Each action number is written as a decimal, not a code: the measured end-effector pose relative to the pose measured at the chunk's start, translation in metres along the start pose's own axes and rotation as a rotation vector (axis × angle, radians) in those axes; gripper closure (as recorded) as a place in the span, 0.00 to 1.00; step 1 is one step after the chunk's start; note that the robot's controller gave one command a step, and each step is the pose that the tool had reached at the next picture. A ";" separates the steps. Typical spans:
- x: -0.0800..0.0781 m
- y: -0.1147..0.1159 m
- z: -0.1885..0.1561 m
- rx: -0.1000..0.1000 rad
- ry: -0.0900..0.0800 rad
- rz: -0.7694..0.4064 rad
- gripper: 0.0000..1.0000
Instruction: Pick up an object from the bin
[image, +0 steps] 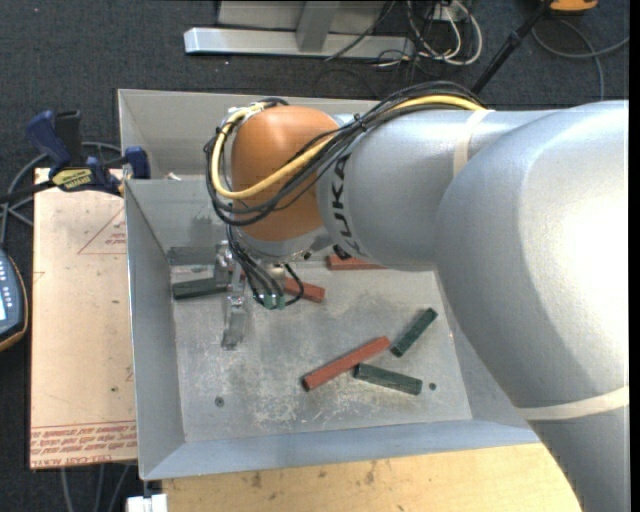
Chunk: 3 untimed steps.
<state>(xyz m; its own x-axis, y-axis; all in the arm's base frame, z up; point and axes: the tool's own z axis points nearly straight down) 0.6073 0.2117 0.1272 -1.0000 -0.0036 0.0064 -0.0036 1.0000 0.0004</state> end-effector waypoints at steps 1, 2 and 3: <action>-0.050 -0.023 0.058 0.001 -0.002 -0.061 0.00; -0.050 -0.022 0.054 -0.002 -0.009 -0.060 1.00; -0.028 0.008 -0.099 -0.004 -0.018 -0.035 1.00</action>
Offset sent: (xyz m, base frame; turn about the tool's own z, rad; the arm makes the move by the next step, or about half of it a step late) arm 0.0493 -0.0219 -0.0549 -0.0624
